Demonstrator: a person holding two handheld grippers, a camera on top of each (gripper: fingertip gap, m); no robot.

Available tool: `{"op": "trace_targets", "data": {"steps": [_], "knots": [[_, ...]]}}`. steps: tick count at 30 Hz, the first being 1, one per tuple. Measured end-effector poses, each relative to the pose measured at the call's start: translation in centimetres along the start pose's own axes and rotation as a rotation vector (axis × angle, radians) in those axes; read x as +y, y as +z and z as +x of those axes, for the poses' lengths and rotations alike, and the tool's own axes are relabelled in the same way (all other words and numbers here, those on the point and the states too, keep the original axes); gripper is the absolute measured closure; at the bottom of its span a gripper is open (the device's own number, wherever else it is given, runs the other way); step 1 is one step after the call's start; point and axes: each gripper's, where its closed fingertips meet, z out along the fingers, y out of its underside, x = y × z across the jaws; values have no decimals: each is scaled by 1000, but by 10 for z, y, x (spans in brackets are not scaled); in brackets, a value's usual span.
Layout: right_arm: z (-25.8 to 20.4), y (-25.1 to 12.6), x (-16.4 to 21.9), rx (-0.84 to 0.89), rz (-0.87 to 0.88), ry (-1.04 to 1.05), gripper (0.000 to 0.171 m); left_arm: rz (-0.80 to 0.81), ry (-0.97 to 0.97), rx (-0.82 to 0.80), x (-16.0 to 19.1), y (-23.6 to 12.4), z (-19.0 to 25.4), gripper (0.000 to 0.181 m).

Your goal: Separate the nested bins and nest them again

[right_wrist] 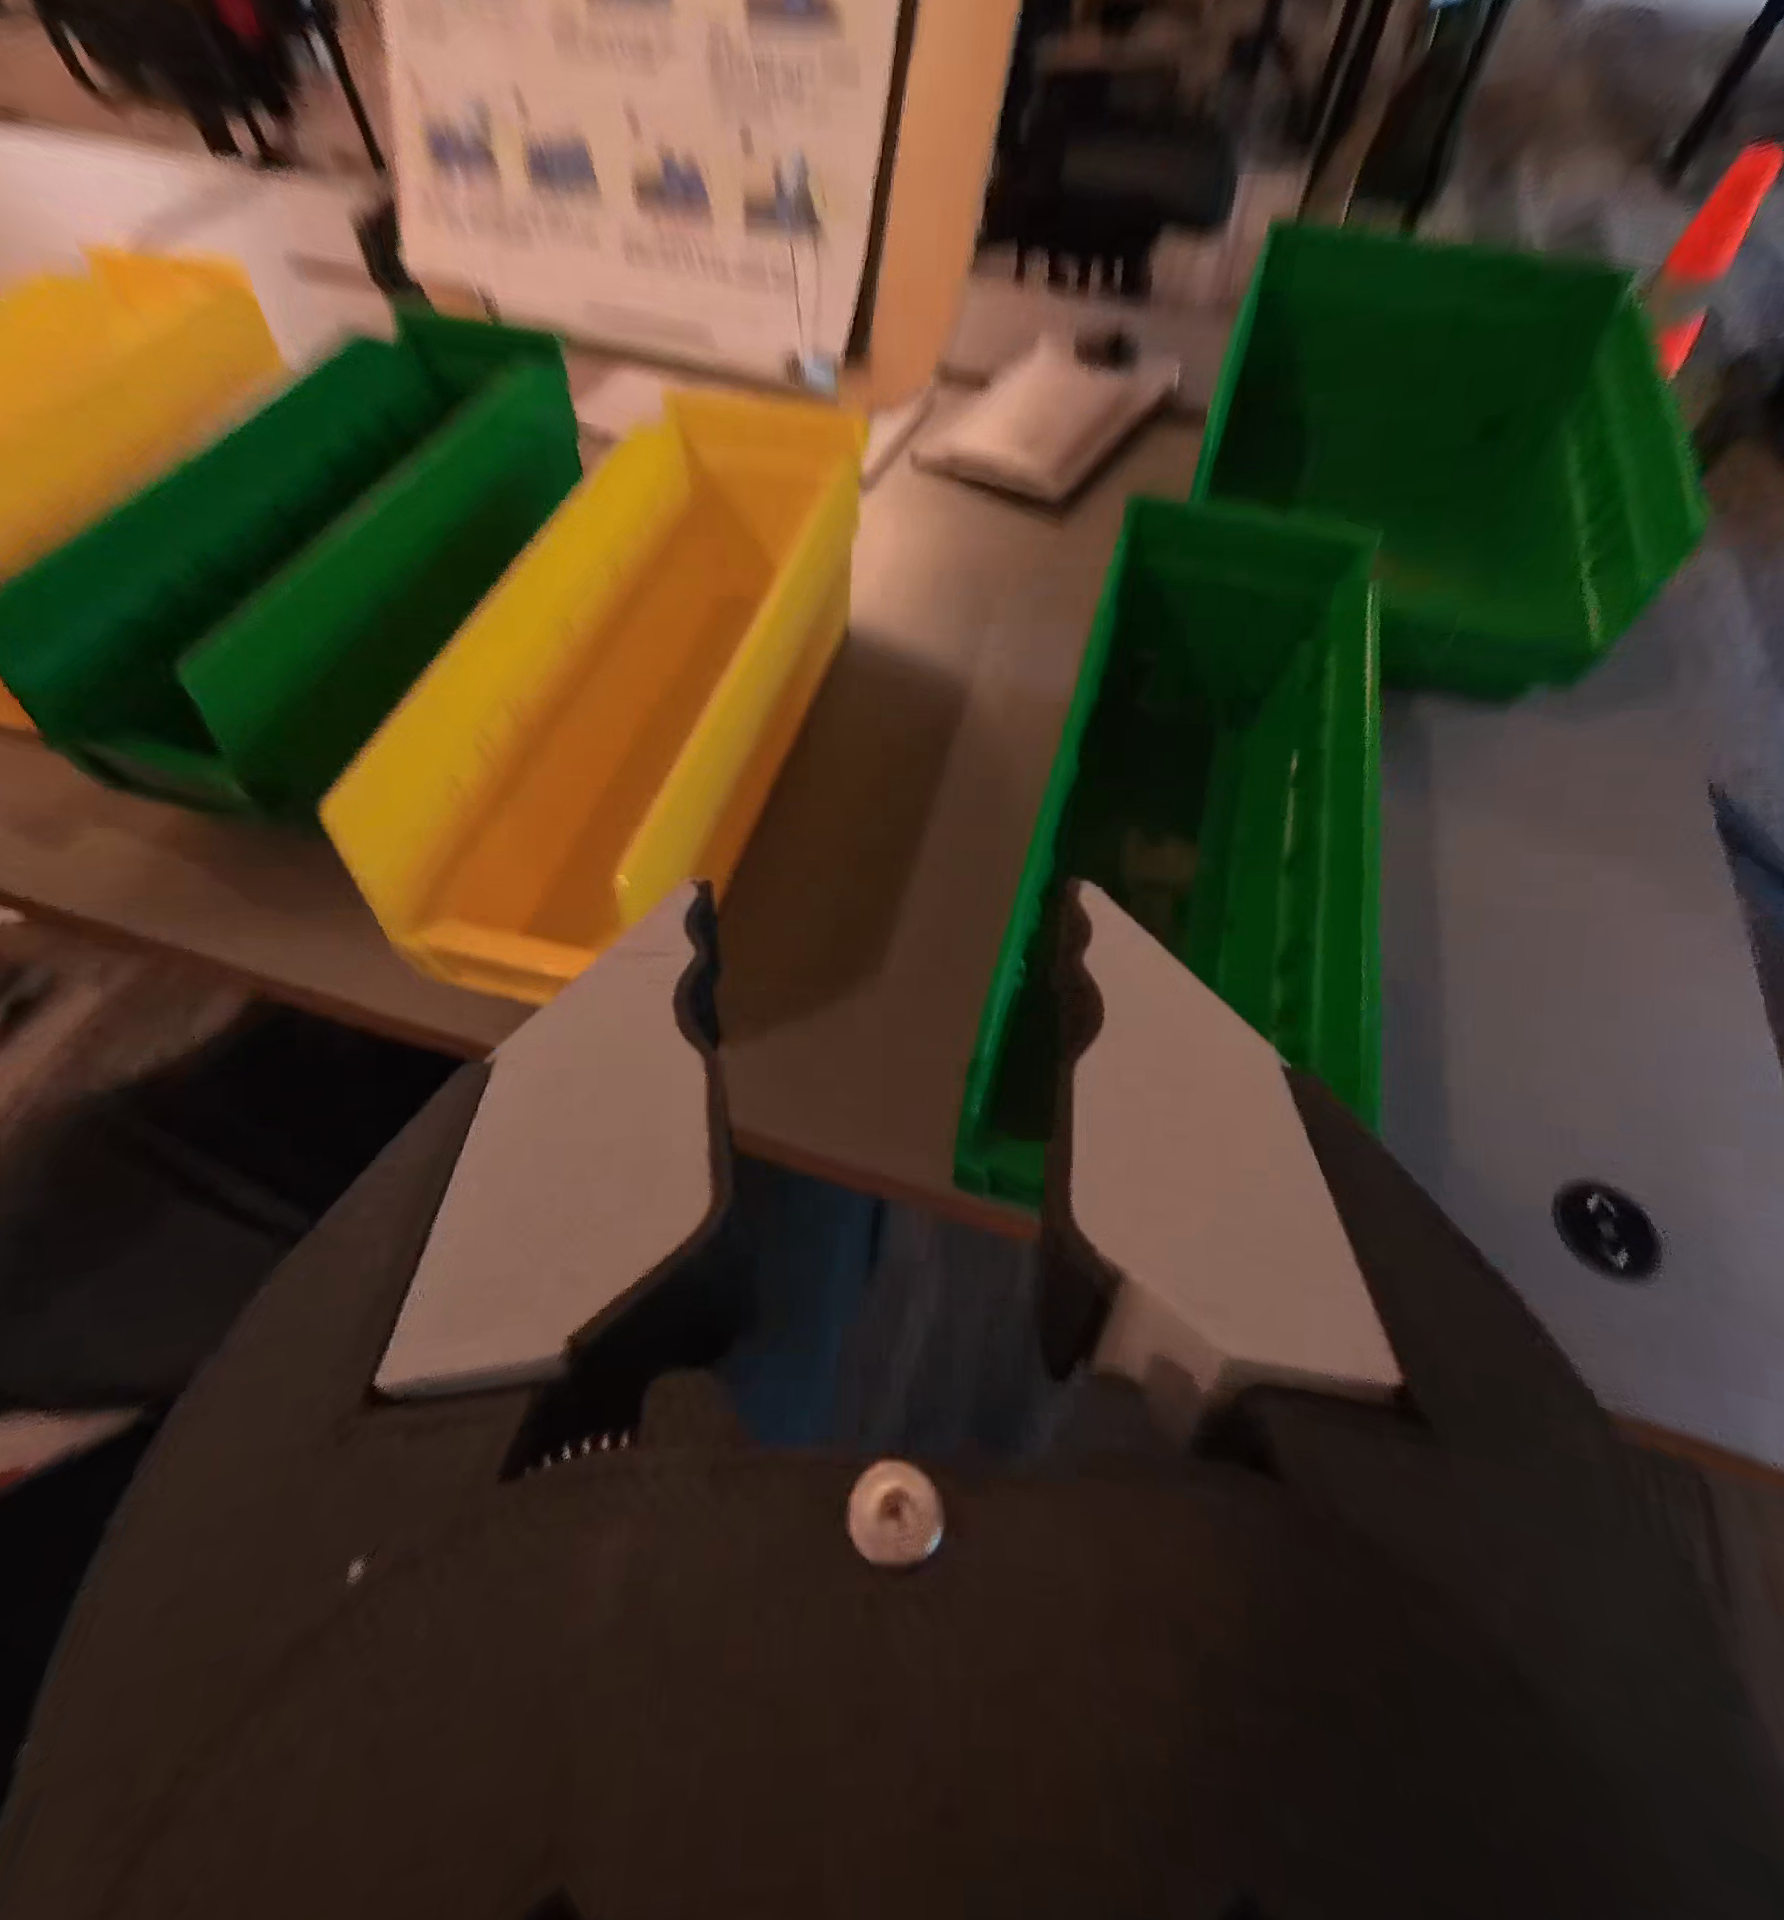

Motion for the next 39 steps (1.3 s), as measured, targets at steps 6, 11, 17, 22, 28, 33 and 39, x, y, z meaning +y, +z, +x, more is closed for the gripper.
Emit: {"op": "trace_targets", "data": {"steps": [6, 11, 17, 22, 28, 33, 39], "knots": [[0, -4, -15, 9, 90, 48, 87, 352, -220, -290, -42, -51, -69, 162], [9, -6, -13, 37, 97, 107, 87, 377, -292, -331, -41, -58, -81, 161], [1, -2, -22, 19, 140, 99, 88, 380, -410, -251, -42, -45, -74, 171], [0, -10, -18, 28, 160, 97, 87, 388, -453, -229, -55, -37, -73, 169], [26, -40, -3, 145, 179, 158, 96, 436, -537, -99, -83, -17, -50, 152], [44, -67, -2, 221, 232, 221, 97, 390, -488, -21, -88, 1, -29, 138], [40, -70, -16, 144, 325, 305, 99, 409, -430, -15, -88, -19, -27, 120]]}}
